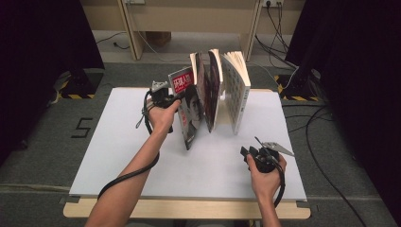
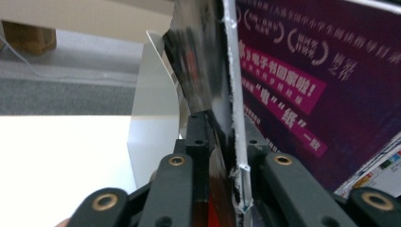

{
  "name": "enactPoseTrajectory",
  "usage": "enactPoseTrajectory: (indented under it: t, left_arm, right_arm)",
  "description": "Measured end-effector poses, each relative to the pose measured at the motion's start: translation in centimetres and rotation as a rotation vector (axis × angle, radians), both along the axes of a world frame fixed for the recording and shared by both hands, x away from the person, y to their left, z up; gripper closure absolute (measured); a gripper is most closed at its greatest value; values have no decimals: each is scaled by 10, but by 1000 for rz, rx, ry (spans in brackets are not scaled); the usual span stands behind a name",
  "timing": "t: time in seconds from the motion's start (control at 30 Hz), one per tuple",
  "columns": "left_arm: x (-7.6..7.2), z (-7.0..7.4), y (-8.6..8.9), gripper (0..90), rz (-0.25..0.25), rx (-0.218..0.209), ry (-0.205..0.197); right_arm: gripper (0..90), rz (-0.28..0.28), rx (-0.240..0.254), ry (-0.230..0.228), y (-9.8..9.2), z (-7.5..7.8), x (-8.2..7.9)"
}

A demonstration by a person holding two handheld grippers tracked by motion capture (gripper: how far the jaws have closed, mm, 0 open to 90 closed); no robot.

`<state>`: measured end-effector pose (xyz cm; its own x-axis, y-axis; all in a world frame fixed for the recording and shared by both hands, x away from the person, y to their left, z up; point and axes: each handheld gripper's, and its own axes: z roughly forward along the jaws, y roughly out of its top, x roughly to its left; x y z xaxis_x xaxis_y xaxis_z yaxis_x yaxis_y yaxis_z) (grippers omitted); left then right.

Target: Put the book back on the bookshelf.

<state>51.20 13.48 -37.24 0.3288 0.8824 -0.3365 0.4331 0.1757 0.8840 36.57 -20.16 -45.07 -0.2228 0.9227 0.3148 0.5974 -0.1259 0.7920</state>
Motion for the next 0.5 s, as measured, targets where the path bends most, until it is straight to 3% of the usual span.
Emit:
enactPoseTrajectory:
  t: [0.1,0.17,0.27,0.3,0.5]
  left_arm:
    - [0,0,1,842,-4,-22,38]
    - [-2,2,2,859,-22,-15,31]
    - [-10,8,0,862,-29,-12,-21]
    - [-13,11,0,862,-28,-3,-55]
    - [-21,23,0,864,16,-14,-197]
  right_arm:
    - [592,3,-5,3,-1,0,0]
    - [592,0,2,10,0,0,0]
    - [592,4,-3,7,0,0,0]
    - [592,2,3,11,0,0,0]
    - [592,6,-5,10,0,-1,0]
